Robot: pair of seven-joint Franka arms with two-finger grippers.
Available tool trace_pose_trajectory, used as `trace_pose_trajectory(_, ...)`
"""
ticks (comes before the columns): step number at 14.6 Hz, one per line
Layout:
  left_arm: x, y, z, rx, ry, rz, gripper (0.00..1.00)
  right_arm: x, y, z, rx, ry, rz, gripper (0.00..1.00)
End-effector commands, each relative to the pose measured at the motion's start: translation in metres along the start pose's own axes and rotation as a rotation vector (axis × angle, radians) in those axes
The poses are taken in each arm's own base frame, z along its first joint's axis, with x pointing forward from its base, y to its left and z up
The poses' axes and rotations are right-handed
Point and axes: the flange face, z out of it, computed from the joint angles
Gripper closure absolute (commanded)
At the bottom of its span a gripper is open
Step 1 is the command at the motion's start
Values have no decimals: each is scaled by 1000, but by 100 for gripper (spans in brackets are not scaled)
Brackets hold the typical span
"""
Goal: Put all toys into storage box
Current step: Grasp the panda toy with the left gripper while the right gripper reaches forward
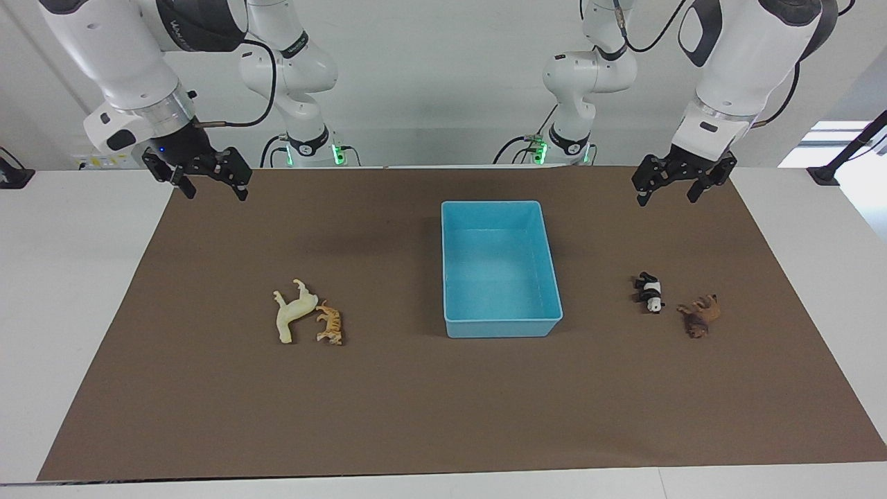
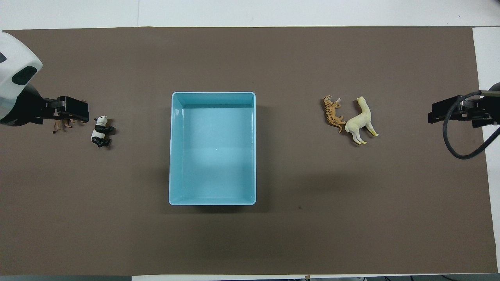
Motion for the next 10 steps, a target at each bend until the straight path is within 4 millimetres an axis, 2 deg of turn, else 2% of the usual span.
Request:
trace_pose_trajectory(1,3,-2,0,-3,8,10,0,-4,3,0,13,-9,-10,0)
trace_pose_trajectory(4,3,-3,1,-3,9,9,0,-4,3,0,13,-8,-10,0)
trace_pose_trajectory(7,-2,-7,17,-2,32,-2,0,-4,3,0,13,-8,-10,0)
trace_pose_trajectory(8,-5,-18,25,0,53,-21,0,-4,3,0,13,-11,-15,0)
trace_pose_trajectory(10,3,-40,50,-4,157,-46,0,-4,15,1,13,-21,10,0)
